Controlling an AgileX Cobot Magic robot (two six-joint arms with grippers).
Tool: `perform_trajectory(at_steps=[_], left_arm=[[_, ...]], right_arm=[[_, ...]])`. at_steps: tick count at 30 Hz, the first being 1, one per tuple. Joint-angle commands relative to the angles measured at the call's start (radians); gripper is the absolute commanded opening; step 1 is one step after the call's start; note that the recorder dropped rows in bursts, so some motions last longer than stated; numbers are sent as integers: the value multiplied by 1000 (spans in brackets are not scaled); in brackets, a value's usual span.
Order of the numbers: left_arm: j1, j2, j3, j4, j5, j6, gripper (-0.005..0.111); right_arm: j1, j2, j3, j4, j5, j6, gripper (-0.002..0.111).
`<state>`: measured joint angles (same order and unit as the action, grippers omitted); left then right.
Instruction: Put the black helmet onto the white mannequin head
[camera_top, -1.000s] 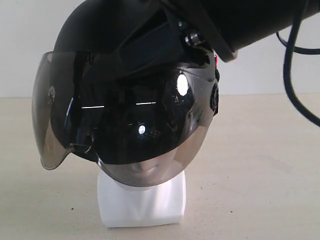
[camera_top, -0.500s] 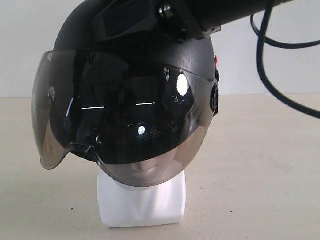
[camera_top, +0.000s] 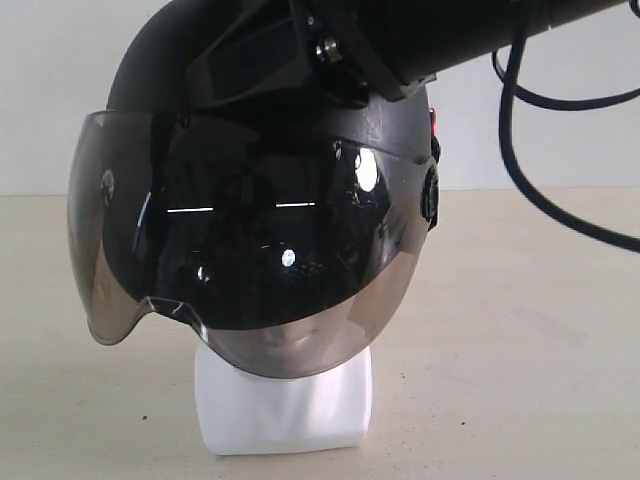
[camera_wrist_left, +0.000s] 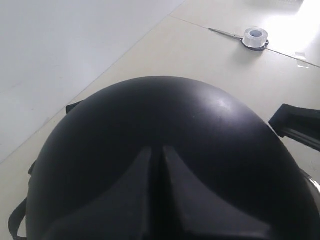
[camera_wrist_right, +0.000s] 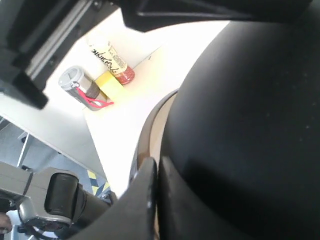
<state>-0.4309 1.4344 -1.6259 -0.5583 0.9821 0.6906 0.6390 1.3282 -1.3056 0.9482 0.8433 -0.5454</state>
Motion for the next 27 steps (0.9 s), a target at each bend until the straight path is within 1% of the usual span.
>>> perform_trajectory(at_steps=[1, 9, 15, 27], left_arm=[[-8, 8, 7, 28, 48, -12, 4], [-8, 8, 7, 28, 48, -16, 4], [-8, 8, 7, 28, 46, -18, 4], [-8, 8, 7, 28, 44, -18, 4]], right_arm=[[1, -1, 10, -42, 92, 10, 0], [1, 1, 10, -60, 113, 11, 0], [1, -1, 103, -60, 91, 8, 0], [1, -1, 107, -65, 110, 8, 0]])
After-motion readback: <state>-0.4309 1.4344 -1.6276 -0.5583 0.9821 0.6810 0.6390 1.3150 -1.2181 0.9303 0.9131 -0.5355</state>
